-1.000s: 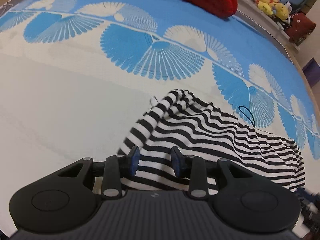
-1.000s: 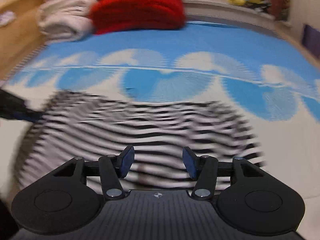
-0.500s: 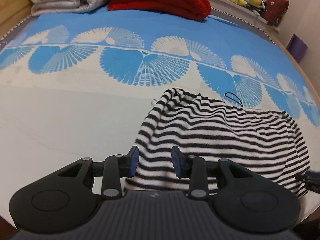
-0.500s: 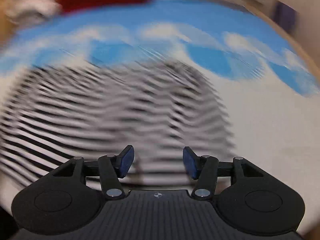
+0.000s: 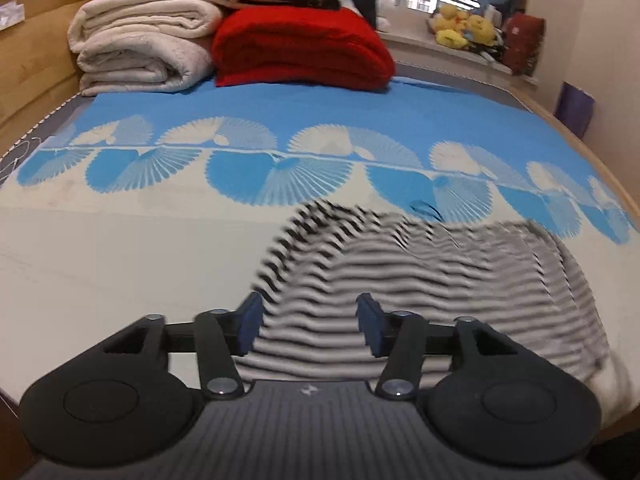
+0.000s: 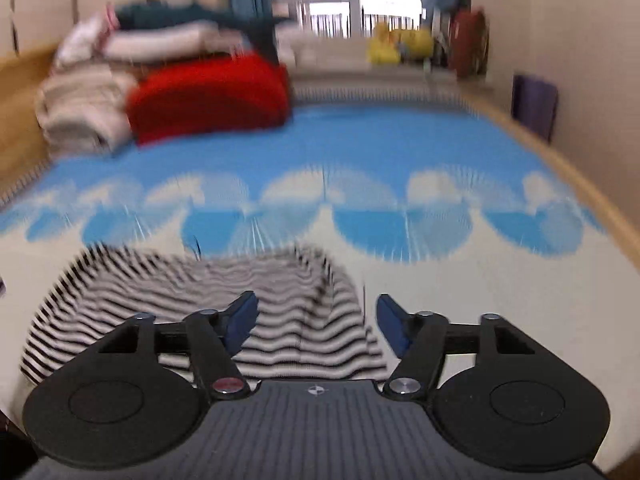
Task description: Fold small clothes
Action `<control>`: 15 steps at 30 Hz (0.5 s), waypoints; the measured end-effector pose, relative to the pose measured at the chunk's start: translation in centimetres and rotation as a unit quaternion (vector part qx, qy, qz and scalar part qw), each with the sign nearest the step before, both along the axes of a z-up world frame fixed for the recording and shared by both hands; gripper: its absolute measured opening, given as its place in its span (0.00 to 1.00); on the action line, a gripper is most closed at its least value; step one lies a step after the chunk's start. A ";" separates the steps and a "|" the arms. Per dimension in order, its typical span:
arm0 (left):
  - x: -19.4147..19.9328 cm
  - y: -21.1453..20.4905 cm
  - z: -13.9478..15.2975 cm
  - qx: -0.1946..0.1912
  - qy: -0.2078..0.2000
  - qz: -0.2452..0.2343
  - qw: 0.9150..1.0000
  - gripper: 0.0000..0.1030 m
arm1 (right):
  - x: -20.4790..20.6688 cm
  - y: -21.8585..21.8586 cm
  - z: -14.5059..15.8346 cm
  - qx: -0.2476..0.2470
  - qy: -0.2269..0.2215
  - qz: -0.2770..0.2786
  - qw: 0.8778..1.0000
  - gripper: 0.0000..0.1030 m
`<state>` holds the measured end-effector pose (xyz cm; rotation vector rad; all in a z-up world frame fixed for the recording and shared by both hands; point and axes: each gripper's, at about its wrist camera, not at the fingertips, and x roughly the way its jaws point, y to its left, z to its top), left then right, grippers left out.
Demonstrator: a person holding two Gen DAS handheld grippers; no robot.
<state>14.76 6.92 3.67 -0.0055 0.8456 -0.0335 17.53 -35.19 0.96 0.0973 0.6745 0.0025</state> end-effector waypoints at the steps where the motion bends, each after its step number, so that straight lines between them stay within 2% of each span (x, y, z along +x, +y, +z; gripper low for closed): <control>1: -0.9 -0.6 -0.3 0.004 -0.002 -0.007 1.000 0.63 | -0.6 -0.5 0.0 0.003 -0.010 -0.004 1.000 0.71; 3: -2.8 -1.8 -1.3 0.014 -0.001 -0.017 1.000 0.64 | -1.8 -1.3 -0.8 0.011 -0.017 -0.025 0.999 0.71; 5: -4.2 -2.8 -2.5 0.023 0.004 -0.026 0.999 0.64 | -1.9 -1.8 -2.0 0.025 0.014 -0.061 0.998 0.70; 6: -4.8 -3.2 -3.0 0.030 0.008 -0.029 0.999 0.64 | -2.1 -2.1 -2.4 0.040 0.010 -0.066 0.997 0.70; 10: -5.9 -4.6 -4.2 0.055 0.007 -0.047 0.997 0.70 | -2.0 -1.4 -4.0 0.011 0.036 -0.039 0.999 0.70; 12: -5.7 -4.7 -4.5 0.052 0.006 -0.040 0.998 0.72 | -1.8 -1.1 -4.3 0.001 0.045 -0.019 0.999 0.70; 15: -4.8 -3.9 -5.0 0.036 0.018 -0.011 0.999 0.72 | -1.5 -1.3 -4.6 0.006 0.060 -0.024 0.998 0.70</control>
